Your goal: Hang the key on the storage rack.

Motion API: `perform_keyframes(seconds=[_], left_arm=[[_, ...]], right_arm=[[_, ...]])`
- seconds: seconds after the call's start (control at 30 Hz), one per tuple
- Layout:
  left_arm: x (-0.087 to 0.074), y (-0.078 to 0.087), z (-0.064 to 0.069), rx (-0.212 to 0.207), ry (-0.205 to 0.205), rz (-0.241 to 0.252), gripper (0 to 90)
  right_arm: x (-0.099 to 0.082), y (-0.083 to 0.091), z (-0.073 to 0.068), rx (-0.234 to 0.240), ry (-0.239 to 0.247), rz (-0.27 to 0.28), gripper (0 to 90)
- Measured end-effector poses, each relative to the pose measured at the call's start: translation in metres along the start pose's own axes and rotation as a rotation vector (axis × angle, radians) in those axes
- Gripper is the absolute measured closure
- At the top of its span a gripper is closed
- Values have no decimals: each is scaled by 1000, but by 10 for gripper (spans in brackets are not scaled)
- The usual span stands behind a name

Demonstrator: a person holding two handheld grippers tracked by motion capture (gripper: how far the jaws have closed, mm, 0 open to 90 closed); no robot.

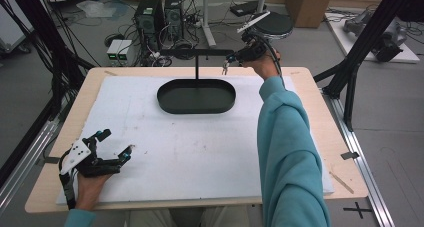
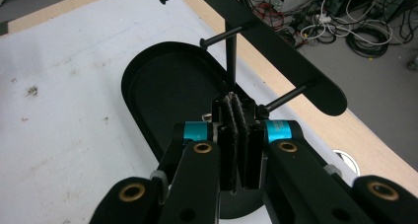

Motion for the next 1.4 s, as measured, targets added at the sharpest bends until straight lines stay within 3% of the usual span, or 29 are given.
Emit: perform_keyframes(seconds=[1.1, 1.4], left_arm=[[0, 0, 0, 0, 1, 2, 17], [0, 0, 0, 1, -1, 0, 17]], right_arm=[[-3, -12, 15, -40, -33, -22, 889], [-2, -11, 21, -57, -33, 4, 889]])
Point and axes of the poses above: each handheld gripper's, and its own axes: y roughly backward along the jaws, x roughly out of its top, z roughly to its right, the point moved 8 cm from there along -y, roughly forward along the jaws, and after that the axes turned 14 degrees about -z, right-handed, at the moved point
